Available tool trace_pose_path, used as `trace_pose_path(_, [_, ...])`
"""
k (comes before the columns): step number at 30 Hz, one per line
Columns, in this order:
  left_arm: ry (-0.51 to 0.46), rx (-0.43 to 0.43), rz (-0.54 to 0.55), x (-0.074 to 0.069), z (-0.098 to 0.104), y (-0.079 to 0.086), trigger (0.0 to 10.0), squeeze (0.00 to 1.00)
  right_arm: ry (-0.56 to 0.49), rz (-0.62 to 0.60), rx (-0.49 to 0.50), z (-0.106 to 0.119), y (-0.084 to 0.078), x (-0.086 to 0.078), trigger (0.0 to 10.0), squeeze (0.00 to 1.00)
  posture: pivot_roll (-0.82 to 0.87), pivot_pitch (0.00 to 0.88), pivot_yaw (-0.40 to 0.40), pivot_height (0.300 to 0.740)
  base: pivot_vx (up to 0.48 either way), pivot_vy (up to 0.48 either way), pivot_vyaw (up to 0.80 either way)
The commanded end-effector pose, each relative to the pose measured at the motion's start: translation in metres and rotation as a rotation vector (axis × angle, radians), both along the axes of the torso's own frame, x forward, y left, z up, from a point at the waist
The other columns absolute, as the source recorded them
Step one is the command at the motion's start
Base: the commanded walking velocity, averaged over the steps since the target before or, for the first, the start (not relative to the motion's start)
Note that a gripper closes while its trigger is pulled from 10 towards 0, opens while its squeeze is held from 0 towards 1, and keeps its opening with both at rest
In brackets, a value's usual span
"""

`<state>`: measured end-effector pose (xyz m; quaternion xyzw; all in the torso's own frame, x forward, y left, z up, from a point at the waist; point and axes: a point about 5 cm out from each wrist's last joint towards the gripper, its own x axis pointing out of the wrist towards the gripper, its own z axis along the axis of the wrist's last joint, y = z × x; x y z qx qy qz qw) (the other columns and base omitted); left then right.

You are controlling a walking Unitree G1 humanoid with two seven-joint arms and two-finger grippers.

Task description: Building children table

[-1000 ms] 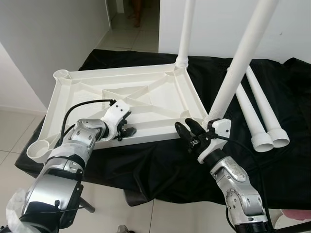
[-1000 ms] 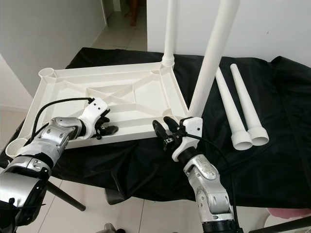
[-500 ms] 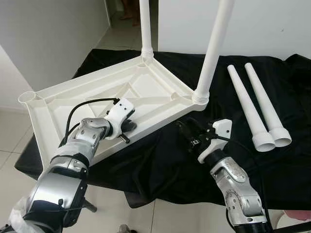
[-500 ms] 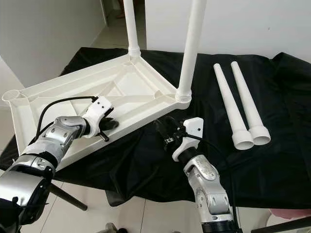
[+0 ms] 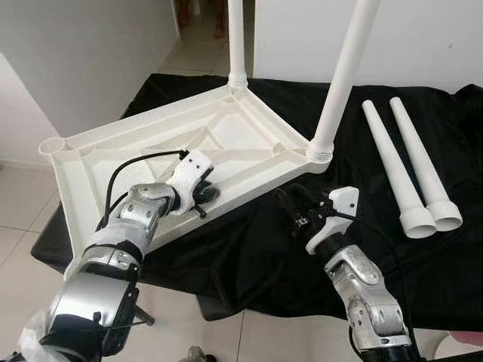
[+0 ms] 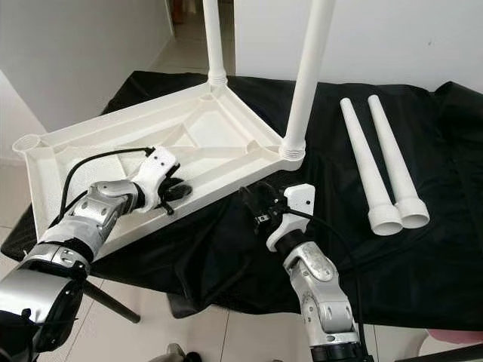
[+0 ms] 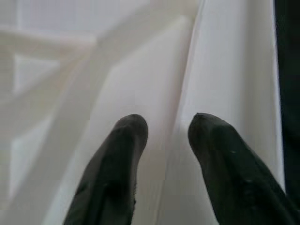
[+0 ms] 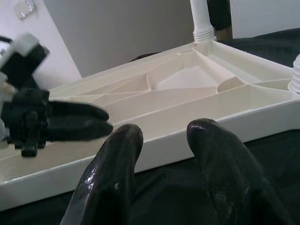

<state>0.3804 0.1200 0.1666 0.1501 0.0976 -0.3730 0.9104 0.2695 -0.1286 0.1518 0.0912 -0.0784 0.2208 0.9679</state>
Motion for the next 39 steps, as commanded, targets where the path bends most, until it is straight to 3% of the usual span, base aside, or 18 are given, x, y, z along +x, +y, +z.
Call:
trace_pose_path(1, [-0.006,-0.003,-0.012,-0.002,0.000,0.006,10.0,1.00,-0.007,-0.009,-0.005,0.000,0.000,0.001,10.0,0.00,-0.06,0.076,0.103,0.740,0.000,0.000,0.00])
trace_pose_path(2, [-0.006,-0.003,-0.012,-0.002,0.000,0.006,10.0,1.00,-0.007,-0.009,-0.005,0.000,0.000,0.001,10.0,0.00,-0.06,0.076,0.103,0.740,0.000,0.000,0.00])
trace_pose_path(3, [-0.017,-0.023,-0.030,-0.003,0.004,0.008,10.0,0.00,-0.007,-0.011,-0.002,0.000,0.000,0.001,10.0,0.00,-0.05,0.080,0.101,0.740,0.000,0.000,0.00])
trace_pose_path(7, [-0.062,-0.088,-0.055,-0.007,0.020,0.020,10.0,0.00,-0.004,-0.013,0.001,-0.001,0.001,0.002,10.0,0.00,-0.05,0.084,0.096,0.740,0.000,0.000,0.00])
trace_pose_path(10, [-0.092,-0.091,-0.007,-0.005,0.027,0.033,10.0,0.00,-0.004,-0.012,0.002,-0.001,0.001,0.002,10.0,0.00,-0.04,0.085,0.093,0.740,0.000,0.000,0.00])
trace_pose_path(12, [-0.092,-0.091,-0.007,-0.005,0.027,0.033,10.0,0.00,-0.004,-0.012,0.002,-0.001,0.001,0.002,10.0,0.00,-0.04,0.085,0.093,0.740,0.000,0.000,0.00])
trace_pose_path(13, [-0.108,-0.074,0.049,-0.003,0.030,0.047,10.0,0.00,-0.005,-0.013,0.003,-0.001,0.001,0.003,10.0,0.00,-0.04,0.085,0.089,0.740,0.000,0.000,0.00])
trace_pose_path(15, [-0.108,-0.074,0.049,-0.003,0.030,0.047,10.0,0.00,-0.005,-0.013,0.003,-0.001,0.001,0.003,10.0,0.00,-0.04,0.085,0.089,0.740,0.000,0.000,0.00])
trace_pose_path(17, [-0.135,-0.015,0.161,-0.004,0.035,0.081,10.0,0.00,-0.005,-0.017,0.004,-0.001,0.001,0.005,10.0,0.00,-0.03,0.083,0.079,0.740,0.000,0.000,0.00])
trace_pose_path(18, [-0.135,-0.015,0.161,-0.004,0.035,0.081,10.0,0.00,-0.005,-0.017,0.004,-0.001,0.001,0.005,10.0,0.00,-0.03,0.083,0.079,0.740,0.000,0.000,0.00])
trace_pose_path(20, [-0.144,0.056,0.237,-0.007,0.035,0.107,10.0,0.00,-0.007,-0.017,0.005,0.000,0.002,0.007,10.0,0.00,-0.02,0.083,0.073,0.740,0.000,0.000,0.00])
trace_pose_path(22, [-0.144,0.056,0.237,-0.007,0.035,0.107,10.0,0.00,-0.007,-0.017,0.005,0.000,0.002,0.007,10.0,0.00,-0.02,0.083,0.073,0.740,0.000,0.000,0.00])
trace_pose_path(27, [-0.165,0.185,0.341,-0.019,0.038,0.144,10.0,0.00,-0.010,-0.017,0.004,0.001,0.002,0.010,10.0,0.00,-0.01,0.086,0.059,0.740,0.000,0.000,0.00])
trace_pose_path(30, [-0.165,0.185,0.341,-0.019,0.038,0.144,10.0,0.00,-0.010,-0.017,0.004,0.001,0.002,0.010,10.0,0.00,-0.01,0.086,0.059,0.740,0.000,0.000,0.00])
trace_pose_path(35, [-0.124,0.315,0.374,-0.031,0.025,0.166,10.0,0.00,0.005,-0.059,-0.016,-0.001,0.001,0.015,10.0,0.00,0.00,0.089,0.051,0.740,0.000,0.000,0.00])
trace_pose_path(39, [-0.107,0.353,0.358,-0.036,0.018,0.168,10.0,0.00,0.023,-0.107,-0.043,-0.005,-0.002,0.019,10.0,0.00,0.00,0.089,0.051,0.740,0.000,0.000,0.00])
